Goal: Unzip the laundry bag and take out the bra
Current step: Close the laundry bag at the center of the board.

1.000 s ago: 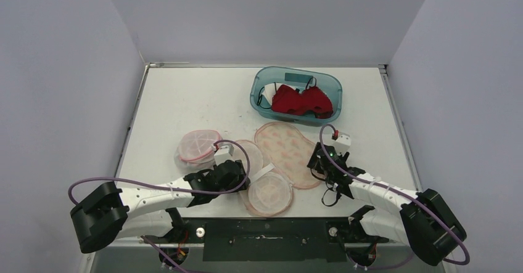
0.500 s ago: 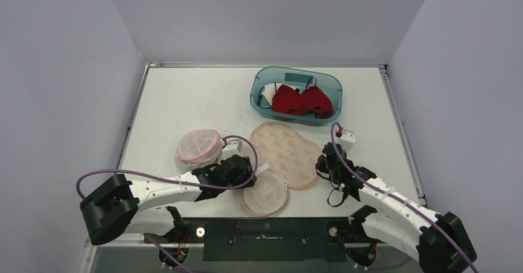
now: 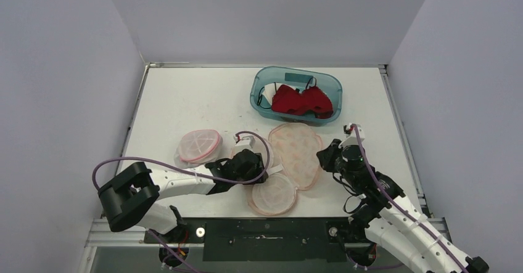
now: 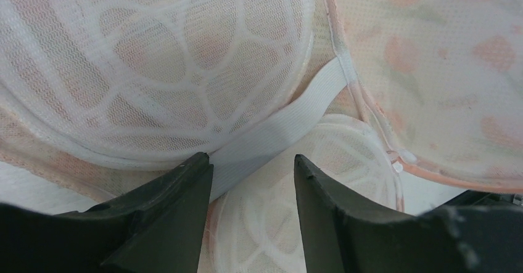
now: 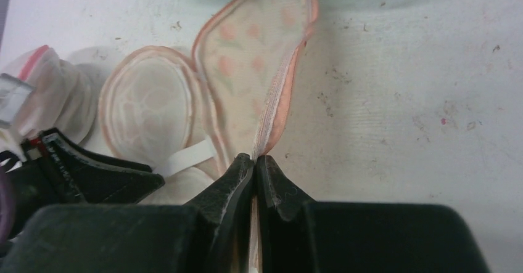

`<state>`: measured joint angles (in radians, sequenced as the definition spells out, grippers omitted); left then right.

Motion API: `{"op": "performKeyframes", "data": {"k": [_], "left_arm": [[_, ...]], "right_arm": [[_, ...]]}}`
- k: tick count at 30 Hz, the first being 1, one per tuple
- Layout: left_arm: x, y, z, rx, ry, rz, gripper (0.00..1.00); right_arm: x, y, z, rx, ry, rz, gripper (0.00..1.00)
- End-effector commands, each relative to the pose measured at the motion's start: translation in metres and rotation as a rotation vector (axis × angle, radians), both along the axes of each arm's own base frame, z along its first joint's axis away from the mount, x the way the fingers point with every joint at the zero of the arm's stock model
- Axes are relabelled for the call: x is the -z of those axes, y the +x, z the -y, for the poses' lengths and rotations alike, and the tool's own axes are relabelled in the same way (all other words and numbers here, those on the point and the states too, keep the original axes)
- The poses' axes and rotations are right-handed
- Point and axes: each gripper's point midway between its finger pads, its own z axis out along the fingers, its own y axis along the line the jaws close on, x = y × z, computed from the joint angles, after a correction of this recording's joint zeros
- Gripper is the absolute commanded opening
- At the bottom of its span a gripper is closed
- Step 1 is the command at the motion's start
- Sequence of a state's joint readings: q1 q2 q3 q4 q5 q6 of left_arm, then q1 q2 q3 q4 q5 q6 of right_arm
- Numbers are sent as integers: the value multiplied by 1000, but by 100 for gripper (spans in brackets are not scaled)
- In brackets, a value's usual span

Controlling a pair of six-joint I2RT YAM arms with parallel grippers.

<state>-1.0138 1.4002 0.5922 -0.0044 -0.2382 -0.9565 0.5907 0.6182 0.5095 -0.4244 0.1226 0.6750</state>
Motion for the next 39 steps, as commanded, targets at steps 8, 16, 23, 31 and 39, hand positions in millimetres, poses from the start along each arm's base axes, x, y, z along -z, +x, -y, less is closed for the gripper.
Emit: {"op": "performKeyframes", "data": {"k": [8,16,23,31,39], "left_arm": [[-40,15,77,100,-173,45,48],[-52,12,72,65,-216,38,48],[-57,11,37,-9,-192,55,50],[-71,15,19,-81,-226,64,50],[-97,22,-5,-188,-324,68,62]], "right_arm": [[-103,-24,-37,-332,88,225,5],[-85,-35,-58,-471,116,192,5],[-63,-44,-69,-569,100,125,5],[-66,-64,-92,-754,130,121,5],[-61,-78,-121,-833,69,135,5]]}}
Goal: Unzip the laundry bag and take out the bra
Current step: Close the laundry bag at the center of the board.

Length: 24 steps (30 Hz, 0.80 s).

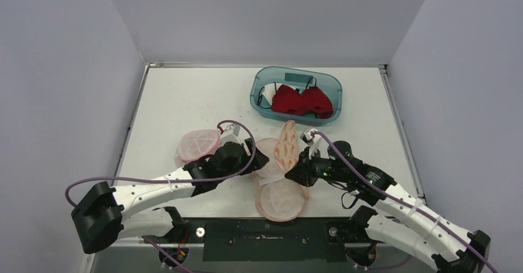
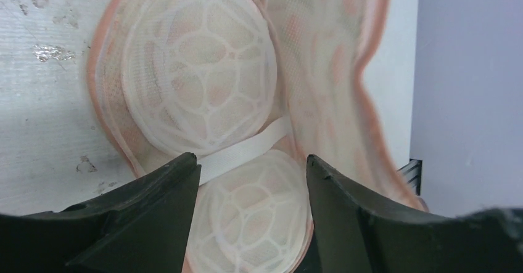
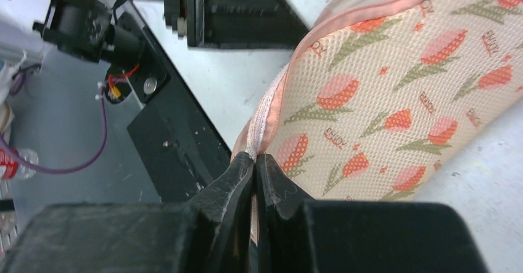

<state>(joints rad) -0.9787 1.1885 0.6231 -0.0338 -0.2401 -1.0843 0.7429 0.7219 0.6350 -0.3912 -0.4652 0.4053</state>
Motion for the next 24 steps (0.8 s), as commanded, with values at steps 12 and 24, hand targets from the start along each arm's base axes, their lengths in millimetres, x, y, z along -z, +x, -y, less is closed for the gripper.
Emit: {"op": "performKeyframes", "data": {"k": [12,24], "left_arm": [[-11,-7,-11,-33,-280,-49,77],[13,-11,15,45,-338,-131,67]], "right_arm": [[31,-3,-47,5,-77,127,5],[50,-17,-51,-9,-76,110,6]]}}
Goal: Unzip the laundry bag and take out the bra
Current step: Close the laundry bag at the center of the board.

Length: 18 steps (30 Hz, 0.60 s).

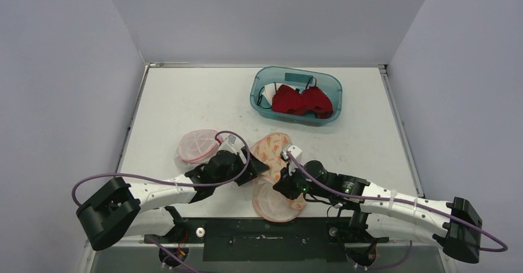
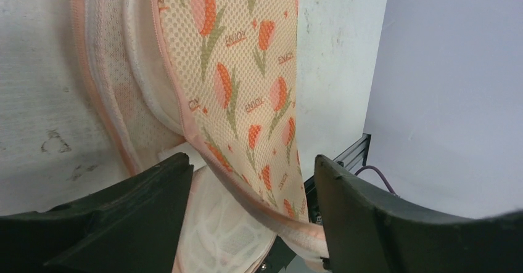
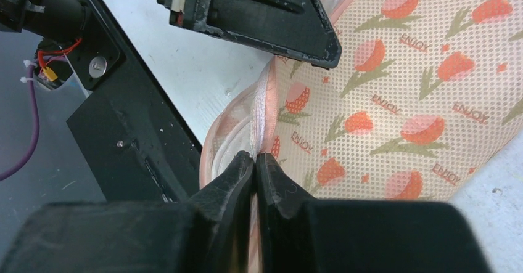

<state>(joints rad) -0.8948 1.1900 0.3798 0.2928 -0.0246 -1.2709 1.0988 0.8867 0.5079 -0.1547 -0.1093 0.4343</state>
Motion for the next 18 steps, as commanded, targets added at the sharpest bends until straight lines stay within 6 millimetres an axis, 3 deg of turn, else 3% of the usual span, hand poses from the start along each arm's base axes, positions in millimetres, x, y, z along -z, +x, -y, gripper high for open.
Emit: {"op": "performKeyframes", "data": {"k": [1,3,4,7,11,15,18], "left_arm": [[-15,5,18,32,-87,24,64],[-12,6,16,21,-75,22,56],[-11,7,14,16,-74,24,52],[-13,10,8,-7,-59,44,38],[-16,13,4,-24,-31,67,18],[-25,15,1,-30,-20,102,1],[-36,17,-2,-34,-9,136,0]], "right_arm": [[-10,3,-8,22,54,27,13],[-12,2,-5,34,51,29,39],[-14,2,-3,43,54,31,58],[-25,5,4,78,71,43,81],[-35,20,18,207,94,67,89],[-31,38,38,399,122,67,90],[-30,49,52,525,162,62,91]]}}
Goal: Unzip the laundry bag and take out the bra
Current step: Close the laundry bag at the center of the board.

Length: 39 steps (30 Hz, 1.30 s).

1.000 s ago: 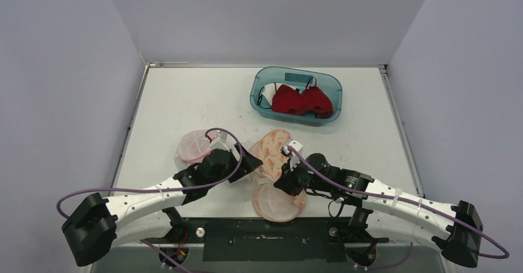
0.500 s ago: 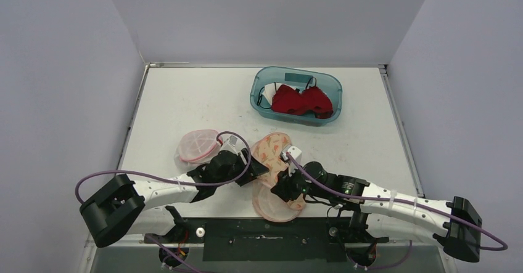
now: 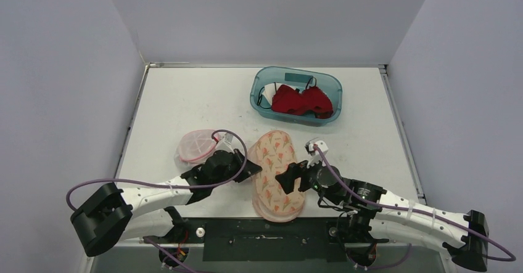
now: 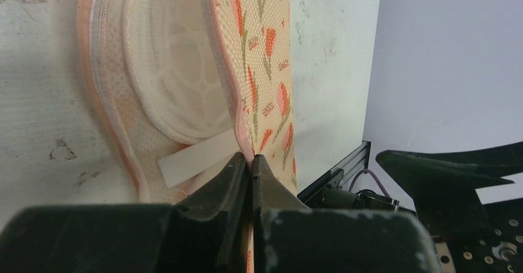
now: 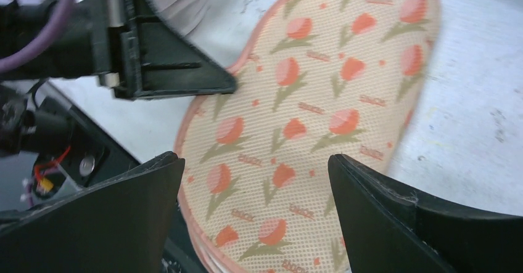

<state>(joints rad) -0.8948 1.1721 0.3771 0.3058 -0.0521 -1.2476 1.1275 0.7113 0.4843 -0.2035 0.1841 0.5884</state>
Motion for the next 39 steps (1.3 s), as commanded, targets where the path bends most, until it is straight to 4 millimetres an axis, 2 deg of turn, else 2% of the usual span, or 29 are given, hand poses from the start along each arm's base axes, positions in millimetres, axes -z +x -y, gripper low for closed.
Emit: {"op": "performKeyframes", "data": {"k": [1,7,16,23,30,35,39], "left_arm": [[-33,11,-1,-23,-8,105,0],[-26,5,-17,-67,56,117,0],[16,-6,-48,-146,197,80,0],[43,-13,-69,-176,338,45,0],[52,-15,-82,-184,437,38,0],[63,-16,-86,-178,487,27,0],[72,-18,-84,-165,509,14,0]], "right_arm": [[-2,24,27,256,81,6,91],[5,34,47,373,108,22,91],[31,35,42,393,85,-18,91],[48,34,25,333,83,-65,91],[65,44,6,178,196,-203,93],[70,48,-9,60,284,-278,92],[79,52,-18,32,297,-324,89]]}}
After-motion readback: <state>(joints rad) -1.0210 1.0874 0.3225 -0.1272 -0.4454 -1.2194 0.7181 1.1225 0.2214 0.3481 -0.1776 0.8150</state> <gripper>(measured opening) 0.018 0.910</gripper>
